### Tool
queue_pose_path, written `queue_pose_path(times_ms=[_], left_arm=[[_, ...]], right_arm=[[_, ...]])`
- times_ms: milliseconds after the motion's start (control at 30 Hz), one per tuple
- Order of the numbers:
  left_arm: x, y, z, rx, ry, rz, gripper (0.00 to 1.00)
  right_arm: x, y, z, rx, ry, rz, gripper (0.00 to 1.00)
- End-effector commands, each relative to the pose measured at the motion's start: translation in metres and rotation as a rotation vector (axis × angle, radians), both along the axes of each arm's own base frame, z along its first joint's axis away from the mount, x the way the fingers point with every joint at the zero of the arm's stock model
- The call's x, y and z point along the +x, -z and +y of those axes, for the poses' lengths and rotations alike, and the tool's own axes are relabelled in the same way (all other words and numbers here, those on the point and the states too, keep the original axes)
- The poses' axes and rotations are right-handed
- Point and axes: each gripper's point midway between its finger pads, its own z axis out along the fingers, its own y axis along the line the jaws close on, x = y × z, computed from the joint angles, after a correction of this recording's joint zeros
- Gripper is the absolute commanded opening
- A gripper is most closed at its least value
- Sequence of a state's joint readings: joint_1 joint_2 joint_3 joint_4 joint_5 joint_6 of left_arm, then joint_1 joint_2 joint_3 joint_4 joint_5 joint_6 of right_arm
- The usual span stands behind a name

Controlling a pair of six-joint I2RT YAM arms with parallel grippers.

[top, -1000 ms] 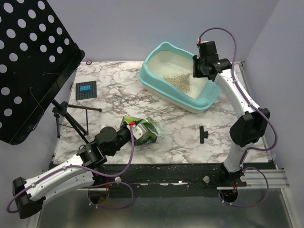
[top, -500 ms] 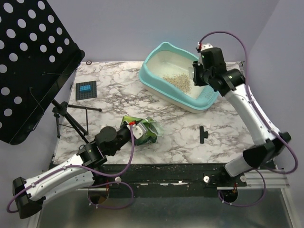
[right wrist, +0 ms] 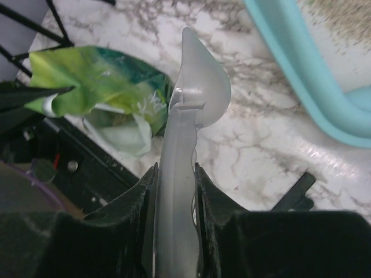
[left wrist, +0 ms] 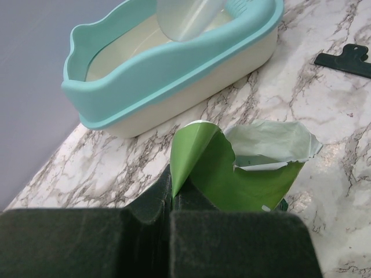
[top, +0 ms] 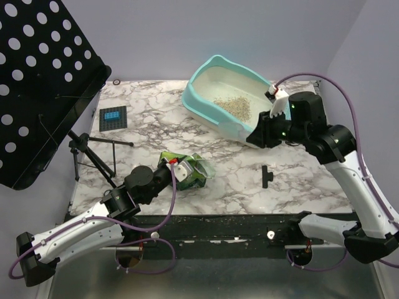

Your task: Fill the litter box with clean litter

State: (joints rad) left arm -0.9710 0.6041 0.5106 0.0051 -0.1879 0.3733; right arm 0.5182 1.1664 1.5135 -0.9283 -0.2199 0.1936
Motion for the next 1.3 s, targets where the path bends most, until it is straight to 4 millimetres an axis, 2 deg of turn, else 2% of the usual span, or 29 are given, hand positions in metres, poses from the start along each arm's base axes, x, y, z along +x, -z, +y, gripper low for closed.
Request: queue_pose_path(times_ms=[0, 133, 367, 767, 967, 1267], left_arm=[[0.004, -0.007, 0.008, -0.002, -0.047, 0.003, 0.00], [0.004, -0.008, 0.009, -0.001, -0.052, 0.005, 0.00], [0.004, -0.008, 0.010, -0.003, -0.055, 0.002, 0.00], [0.004, -0.009, 0.011, -0.008, -0.060, -0.002, 0.00], [0.003, -0.010, 0.009, -0.010, -0.051, -0.001, 0.00], [0.002, -0.011, 0.010, -0.012, -0.049, 0.000, 0.00]], right_arm=[[-0.060, 0.005, 0.007, 0.086, -0.161, 0.119, 0.00], [-0.083, 0.014, 0.010, 0.115, -0.226, 0.191, 0.00], [-0.096, 0.021, 0.015, 0.146, -0.274, 0.244, 0.00], [-0.087, 0.042, 0.039, 0.159, -0.330, 0.314, 0.00], [-0.078, 0.058, 0.058, 0.175, -0.342, 0.363, 0.00], [-0.050, 0.097, 0.083, 0.121, -0.281, 0.496, 0.00]])
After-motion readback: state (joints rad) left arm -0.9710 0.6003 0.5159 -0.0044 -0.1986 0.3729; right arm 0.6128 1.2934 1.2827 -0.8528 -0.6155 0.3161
